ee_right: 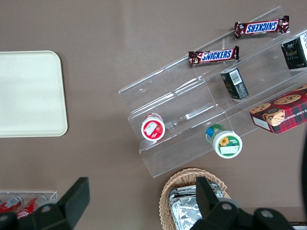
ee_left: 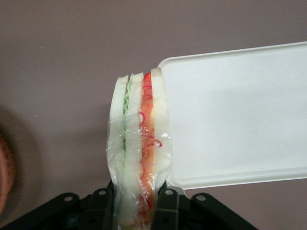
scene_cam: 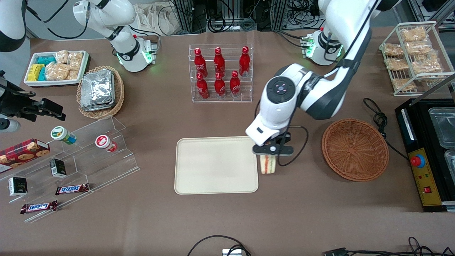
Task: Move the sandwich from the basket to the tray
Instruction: 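Carry the sandwich with the left gripper over the cream tray, then lower the sandwich onto the tray and open the left gripper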
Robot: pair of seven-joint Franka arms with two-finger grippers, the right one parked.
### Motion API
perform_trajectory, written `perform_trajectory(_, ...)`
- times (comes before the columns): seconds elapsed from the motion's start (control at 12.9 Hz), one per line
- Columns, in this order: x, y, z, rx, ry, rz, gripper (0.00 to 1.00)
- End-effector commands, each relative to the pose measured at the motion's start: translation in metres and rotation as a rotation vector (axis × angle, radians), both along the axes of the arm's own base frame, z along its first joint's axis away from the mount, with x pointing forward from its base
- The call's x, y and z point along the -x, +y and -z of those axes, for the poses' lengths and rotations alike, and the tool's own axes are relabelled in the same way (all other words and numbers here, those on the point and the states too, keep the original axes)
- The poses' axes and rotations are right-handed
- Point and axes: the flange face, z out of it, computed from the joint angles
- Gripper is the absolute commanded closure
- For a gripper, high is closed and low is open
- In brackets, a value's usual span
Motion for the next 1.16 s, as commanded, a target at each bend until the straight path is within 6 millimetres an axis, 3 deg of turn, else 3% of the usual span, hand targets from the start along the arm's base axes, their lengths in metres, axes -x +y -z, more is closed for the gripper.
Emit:
perform_trajectory(0.0,-0.014,-0.021,0.023,0.003,0.009,0.01,0.69)
perform_trajectory(0.46,-0.011,-0.054,0.082,0.069,0.007,0.024,0.69)
perform_trajectory(1.08,-0.003,-0.067,0.14,0.057,0.054,0.027,0.67)
